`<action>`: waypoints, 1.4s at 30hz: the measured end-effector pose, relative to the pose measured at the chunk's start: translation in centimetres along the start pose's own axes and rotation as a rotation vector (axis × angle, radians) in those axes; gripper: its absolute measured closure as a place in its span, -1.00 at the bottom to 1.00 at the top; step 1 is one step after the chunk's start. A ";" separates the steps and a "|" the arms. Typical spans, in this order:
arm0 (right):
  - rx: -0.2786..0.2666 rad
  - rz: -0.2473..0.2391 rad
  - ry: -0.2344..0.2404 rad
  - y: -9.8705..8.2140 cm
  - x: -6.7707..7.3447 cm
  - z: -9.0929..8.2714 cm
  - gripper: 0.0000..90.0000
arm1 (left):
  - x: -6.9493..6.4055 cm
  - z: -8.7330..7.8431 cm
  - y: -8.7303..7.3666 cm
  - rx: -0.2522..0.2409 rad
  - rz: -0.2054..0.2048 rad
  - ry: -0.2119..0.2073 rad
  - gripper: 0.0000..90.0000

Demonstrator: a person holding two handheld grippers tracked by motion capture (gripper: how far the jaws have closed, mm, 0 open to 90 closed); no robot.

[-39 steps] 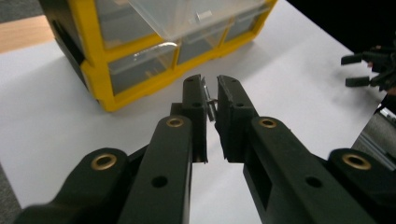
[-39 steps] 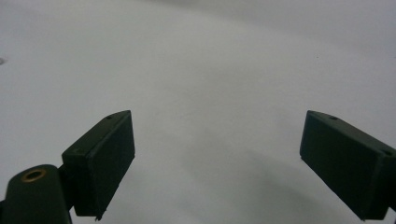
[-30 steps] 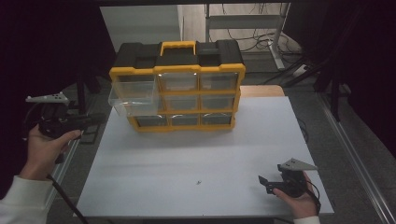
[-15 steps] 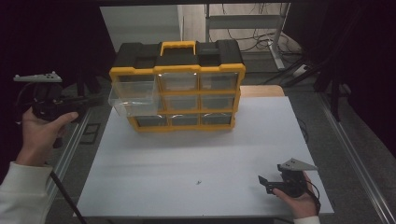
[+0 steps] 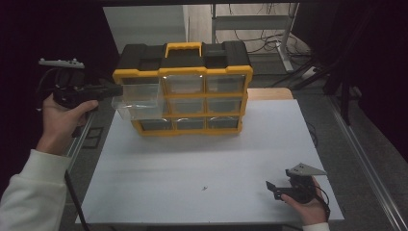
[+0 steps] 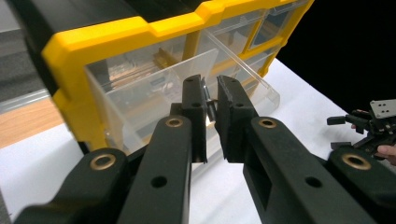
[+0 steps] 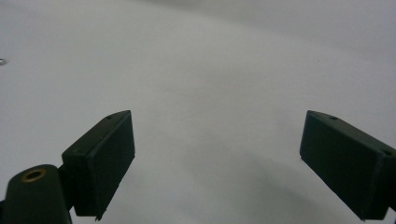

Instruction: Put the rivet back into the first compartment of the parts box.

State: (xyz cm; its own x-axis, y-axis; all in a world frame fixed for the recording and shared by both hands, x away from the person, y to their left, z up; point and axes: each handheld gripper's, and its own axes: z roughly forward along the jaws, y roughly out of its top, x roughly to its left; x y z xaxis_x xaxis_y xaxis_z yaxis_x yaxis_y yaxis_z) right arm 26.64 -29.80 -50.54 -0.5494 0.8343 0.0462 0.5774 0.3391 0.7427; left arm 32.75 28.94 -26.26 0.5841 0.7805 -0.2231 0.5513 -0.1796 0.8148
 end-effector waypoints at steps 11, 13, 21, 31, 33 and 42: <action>0.001 0.000 0.000 0.0 -0.1 0.0 -0.76 | 0.0 1.2 0.2 -0.006 0.015 0.020 0.07; 0.001 0.001 0.000 0.0 -0.1 0.0 -0.76 | 0.0 1.0 0.0 -0.013 0.016 0.045 -0.28; 0.004 -0.002 -0.002 0.0 0.0 0.0 -0.77 | 0.4 -0.4 -1.6 -0.039 -0.006 0.068 -0.74; 0.006 -0.003 0.003 -0.1 0.1 0.1 -0.77 | 1.2 -1.6 -4.6 -0.057 -0.022 0.063 -0.71; 0.006 -0.004 0.003 -0.1 0.1 0.1 -0.77 | 1.1 -1.6 -5.2 -0.057 -0.020 0.057 -0.71; 0.006 -0.008 0.006 -0.1 0.1 0.1 -0.77 | 0.9 -0.7 -8.2 -0.027 -0.009 0.041 -0.66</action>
State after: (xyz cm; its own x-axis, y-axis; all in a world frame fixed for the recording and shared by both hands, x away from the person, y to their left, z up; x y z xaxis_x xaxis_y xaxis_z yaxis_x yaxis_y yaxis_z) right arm 26.62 -29.67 -50.67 -0.5574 0.8291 0.0443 0.5768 0.3483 0.7389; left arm 28.32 31.55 -32.73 0.5537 0.8062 -0.2085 0.5397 -0.1568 0.8271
